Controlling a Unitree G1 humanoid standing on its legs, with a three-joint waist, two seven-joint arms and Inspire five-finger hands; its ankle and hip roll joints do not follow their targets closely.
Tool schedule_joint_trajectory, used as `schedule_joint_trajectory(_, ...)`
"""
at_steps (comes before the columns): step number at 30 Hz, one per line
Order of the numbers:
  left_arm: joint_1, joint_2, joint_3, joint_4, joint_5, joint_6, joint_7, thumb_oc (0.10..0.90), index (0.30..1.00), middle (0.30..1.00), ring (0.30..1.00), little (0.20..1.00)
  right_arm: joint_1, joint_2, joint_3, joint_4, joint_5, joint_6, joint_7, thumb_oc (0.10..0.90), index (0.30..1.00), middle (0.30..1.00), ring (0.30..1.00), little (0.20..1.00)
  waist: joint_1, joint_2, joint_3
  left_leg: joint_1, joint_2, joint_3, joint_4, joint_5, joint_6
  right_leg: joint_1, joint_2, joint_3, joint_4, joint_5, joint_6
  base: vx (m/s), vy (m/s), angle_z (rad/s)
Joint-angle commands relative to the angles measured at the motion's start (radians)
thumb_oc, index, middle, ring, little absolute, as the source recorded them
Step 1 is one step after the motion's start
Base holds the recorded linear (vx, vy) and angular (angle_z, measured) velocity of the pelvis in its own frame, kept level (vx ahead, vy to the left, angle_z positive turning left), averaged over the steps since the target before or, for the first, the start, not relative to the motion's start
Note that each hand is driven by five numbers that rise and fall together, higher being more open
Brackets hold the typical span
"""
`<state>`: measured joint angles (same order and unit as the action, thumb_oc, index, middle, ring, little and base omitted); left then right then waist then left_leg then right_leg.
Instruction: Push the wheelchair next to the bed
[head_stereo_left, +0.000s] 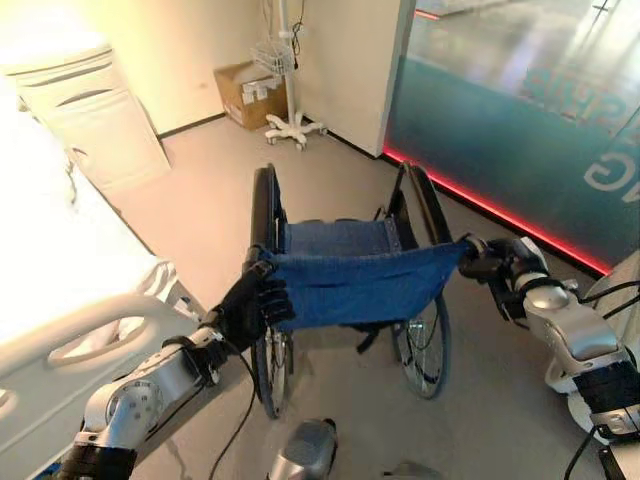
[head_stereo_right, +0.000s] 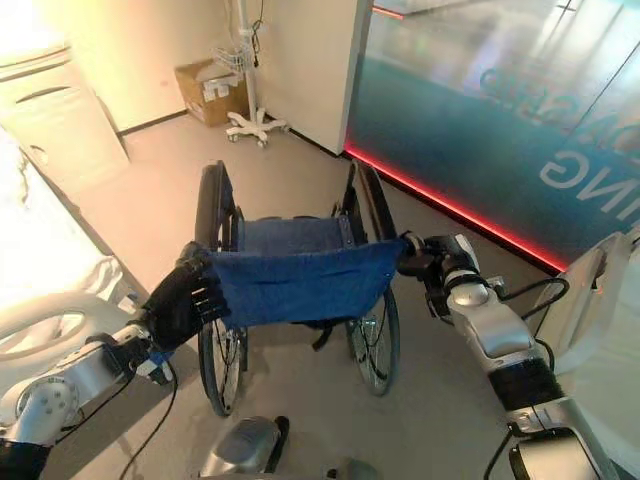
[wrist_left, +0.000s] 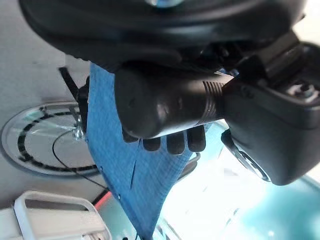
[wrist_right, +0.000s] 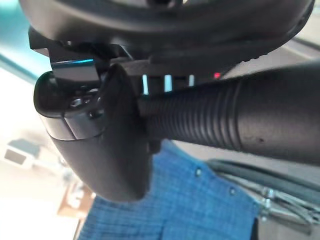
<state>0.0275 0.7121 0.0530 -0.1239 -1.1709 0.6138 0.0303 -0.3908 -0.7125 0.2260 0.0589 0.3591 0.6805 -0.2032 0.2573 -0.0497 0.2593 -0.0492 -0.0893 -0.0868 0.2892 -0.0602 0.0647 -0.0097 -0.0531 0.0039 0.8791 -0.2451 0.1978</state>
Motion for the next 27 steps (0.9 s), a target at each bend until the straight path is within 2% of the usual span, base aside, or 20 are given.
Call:
schedule_joint_trajectory(1, -0.104, 0.031, 0.084, -0.003, -0.016, -0.157, -0.020, 0.400, 0.300, 0.300, 0.300, 0.300, -0.042, 0.005, 0.062, -0.106, 0.005, -0.179, 0.106, 0.400, 0.300, 0.300, 0.300, 0.300, -0.038, 0.012, -0.143, -0.050, -0.084, -0.028, -0.148, 0.159, 0.012, 0.085, 0.054, -0.111, -0.333, 0.286, -0.072, 0.37, -0.027, -0.12)
schedule_joint_trajectory(2, -0.115, 0.032, 0.071, -0.004, -0.010, -0.168, -0.032, 0.400, 0.300, 0.300, 0.300, 0.300, -0.038, 0.000, 0.054, -0.103, 0.000, -0.186, 0.104, 0.400, 0.300, 0.300, 0.300, 0.300, -0.050, 0.010, -0.131, -0.031, -0.092, -0.043, -0.128, 0.133, 0.012, 0.059, 0.027, -0.124, -0.458, 0.267, -0.094, 0.37, -0.068, 0.05)
schedule_joint_trajectory(4, -0.126, 0.027, 0.059, -0.008, 0.001, -0.184, -0.039, 0.400, 0.300, 0.300, 0.300, 0.300, -0.034, -0.014, 0.038, -0.094, 0.001, -0.203, 0.106, 0.400, 0.300, 0.300, 0.300, 0.300, -0.066, 0.011, -0.111, 0.012, -0.095, -0.066, -0.110, 0.093, 0.011, 0.012, -0.003, -0.123, -0.566, 0.280, -0.106, 0.22, -0.085, 0.30)
schedule_joint_trajectory(5, -0.127, 0.027, 0.058, -0.008, 0.001, -0.184, -0.040, 0.400, 0.300, 0.300, 0.300, 0.300, -0.033, -0.015, 0.038, -0.094, 0.001, -0.203, 0.106, 0.400, 0.300, 0.300, 0.300, 0.300, -0.069, 0.013, -0.107, 0.018, -0.096, -0.070, -0.107, 0.088, 0.011, 0.021, -0.002, -0.127, -0.570, 0.278, -0.106, 0.27, -0.137, 0.53)
schedule_joint_trajectory(6, -0.137, 0.011, 0.043, -0.019, 0.023, -0.189, -0.041, 0.400, 0.300, 0.300, 0.300, 0.300, -0.039, -0.027, 0.028, -0.089, 0.013, -0.206, 0.095, 0.400, 0.300, 0.300, 0.300, 0.300, -0.094, 0.008, -0.085, 0.073, -0.104, -0.095, -0.090, 0.027, 0.012, -0.046, -0.020, -0.092, -0.655, 0.326, -0.097, 0.34, -0.172, 0.79)
schedule_joint_trajectory(7, -0.142, 0.004, 0.034, -0.023, 0.032, -0.191, -0.034, 0.400, 0.300, 0.300, 0.300, 0.300, -0.050, -0.034, 0.026, -0.088, 0.022, -0.201, 0.090, 0.400, 0.300, 0.300, 0.300, 0.300, -0.107, 0.000, -0.077, 0.097, -0.113, -0.110, -0.078, -0.006, 0.010, -0.074, -0.034, -0.065, -0.718, 0.351, -0.089, 0.54, -0.290, 0.84)
schedule_joint_trajectory(10, -0.145, 0.003, 0.030, -0.033, 0.058, -0.199, -0.025, 0.400, 0.300, 0.300, 0.300, 0.300, -0.108, -0.057, 0.019, -0.100, 0.074, -0.150, 0.080, 0.400, 0.300, 0.300, 0.300, 0.300, -0.132, -0.020, -0.056, 0.164, -0.104, -0.166, -0.024, -0.122, 0.003, -0.122, -0.082, 0.007, -0.921, 0.449, -0.050, 0.53, -0.310, 0.86)
schedule_joint_trajectory(11, -0.144, 0.007, 0.030, -0.031, 0.060, -0.199, -0.030, 0.400, 0.300, 0.300, 0.300, 0.300, -0.114, -0.059, 0.016, -0.104, 0.082, -0.140, 0.075, 0.400, 0.300, 0.300, 0.300, 0.300, -0.133, -0.020, -0.054, 0.172, -0.099, -0.176, -0.014, -0.133, 0.001, -0.136, -0.093, 0.020, -0.963, 0.460, -0.045, 0.42, -0.295, 0.63)
schedule_joint_trajectory(14, -0.123, 0.020, 0.049, -0.035, 0.080, -0.205, -0.052, 0.400, 0.300, 0.300, 0.300, 0.300, -0.141, -0.049, 0.011, -0.116, 0.097, -0.116, 0.055, 0.400, 0.300, 0.300, 0.300, 0.300, -0.123, -0.039, -0.044, 0.178, -0.085, -0.199, 0.038, -0.174, -0.012, -0.140, -0.124, 0.017, -0.941, 0.479, -0.036, 0.43, -0.367, 0.73)
schedule_joint_trajectory(16, -0.122, 0.008, 0.048, -0.020, 0.092, -0.207, -0.071, 0.400, 0.300, 0.300, 0.300, 0.300, -0.169, -0.036, 0.028, -0.099, 0.110, -0.103, 0.027, 0.400, 0.300, 0.300, 0.300, 0.300, -0.121, -0.040, -0.053, 0.181, -0.065, -0.208, 0.073, -0.160, -0.018, -0.126, -0.107, 0.025, -0.906, 0.451, -0.031, 0.46, -0.354, 0.67)
schedule_joint_trajectory(17, -0.119, -0.002, 0.049, -0.018, 0.080, -0.205, -0.061, 0.400, 0.300, 0.300, 0.300, 0.300, -0.183, -0.033, 0.038, -0.084, 0.113, -0.094, 0.028, 0.400, 0.300, 0.300, 0.300, 0.300, -0.120, -0.038, -0.074, 0.203, -0.036, -0.224, 0.087, -0.117, -0.036, -0.122, -0.090, 0.007, -0.865, 0.434, -0.039, 0.35, -0.235, 0.58)
schedule_joint_trajectory(18, -0.118, -0.005, 0.050, -0.019, 0.079, -0.203, -0.060, 0.400, 0.300, 0.300, 0.300, 0.300, -0.184, -0.034, 0.040, -0.081, 0.114, -0.092, 0.028, 0.400, 0.300, 0.300, 0.300, 0.300, -0.122, -0.037, -0.078, 0.210, -0.029, -0.227, 0.088, -0.107, -0.041, -0.121, -0.086, 0.003, -0.858, 0.432, -0.043, 0.50, -0.315, 0.91)
schedule_joint_trajectory(19, -0.112, -0.008, 0.057, -0.024, 0.060, -0.194, -0.051, 0.400, 0.300, 0.300, 0.300, 0.300, -0.187, -0.048, 0.048, -0.076, 0.112, -0.079, 0.040, 0.400, 0.300, 0.300, 0.300, 0.300, -0.128, -0.033, -0.106, 0.224, 0.014, -0.218, 0.127, 0.009, -0.077, -0.099, -0.068, -0.023, -0.838, 0.426, -0.069, 0.28, -0.178, 0.84)
schedule_joint_trajectory(20, -0.111, -0.009, 0.058, -0.026, 0.058, -0.193, -0.050, 0.400, 0.300, 0.300, 0.300, 0.300, -0.187, -0.049, 0.049, -0.076, 0.110, -0.078, 0.044, 0.400, 0.300, 0.300, 0.300, 0.300, -0.130, -0.032, -0.108, 0.224, 0.016, -0.218, 0.134, 0.017, -0.080, -0.095, -0.067, -0.027, -0.839, 0.425, -0.071, 0.34, -0.235, 0.82)
schedule_joint_trajectory(22, -0.095, -0.008, 0.079, -0.052, 0.037, -0.169, -0.035, 0.400, 0.300, 0.300, 0.300, 0.300, -0.181, -0.079, 0.050, -0.085, 0.099, -0.077, 0.070, 0.400, 0.300, 0.300, 0.300, 0.300, -0.132, -0.036, -0.122, 0.174, 0.031, -0.164, 0.294, 0.161, -0.111, -0.042, -0.052, -0.078, -0.848, 0.398, -0.112, 0.28, -0.250, 0.57)
schedule_joint_trajectory(23, -0.083, -0.012, 0.086, -0.063, 0.032, -0.162, -0.031, 0.400, 0.300, 0.300, 0.300, 0.300, -0.178, -0.090, 0.052, -0.087, 0.097, -0.084, 0.074, 0.400, 0.300, 0.300, 0.300, 0.300, -0.131, -0.031, -0.123, 0.128, 0.026, -0.141, 0.402, 0.187, -0.119, -0.014, -0.035, -0.089, -0.849, 0.373, -0.133, 0.35, -0.340, 0.16)
schedule_joint_trajectory(24, -0.071, -0.022, 0.094, -0.078, 0.030, -0.151, -0.022, 0.400, 0.300, 0.300, 0.300, 0.300, -0.179, -0.101, 0.052, -0.091, 0.102, -0.089, 0.078, 0.400, 0.300, 0.300, 0.300, 0.300, -0.124, -0.035, -0.114, 0.045, -0.004, -0.108, 0.527, 0.194, -0.117, 0.013, -0.023, -0.104, -0.843, 0.352, -0.159, 0.27, -0.268, -0.27)
schedule_joint_trajectory(25, -0.070, -0.026, 0.095, -0.081, 0.031, -0.150, -0.018, 0.400, 0.300, 0.300, 0.300, 0.300, -0.180, -0.103, 0.053, -0.096, 0.102, -0.087, 0.080, 0.400, 0.300, 0.300, 0.300, 0.300, -0.122, -0.037, -0.109, 0.015, -0.013, -0.097, 0.555, 0.189, -0.113, 0.022, -0.019, -0.108, -0.840, 0.346, -0.166, 0.27, -0.264, -0.31)
schedule_joint_trajectory(26, -0.069, -0.034, 0.092, -0.083, 0.028, -0.151, -0.004, 0.400, 0.300, 0.300, 0.300, 0.300, -0.179, -0.105, 0.053, -0.111, 0.097, -0.079, 0.089, 0.400, 0.300, 0.300, 0.300, 0.300, -0.116, -0.037, -0.097, -0.043, -0.026, -0.076, 0.578, 0.170, -0.103, 0.041, -0.006, -0.114, -0.830, 0.336, -0.176, 0.32, -0.222, -0.30)
schedule_joint_trajectory(27, -0.065, -0.035, 0.099, -0.080, 0.021, -0.158, 0.001, 0.400, 0.300, 0.300, 0.300, 0.300, -0.175, -0.108, 0.052, -0.129, 0.072, -0.078, 0.111, 0.400, 0.300, 0.300, 0.300, 0.300, -0.108, -0.032, -0.085, -0.078, -0.041, -0.060, 0.507, 0.138, -0.089, 0.061, 0.015, -0.113, -0.817, 0.323, -0.179, 0.32, -0.193, -0.16)
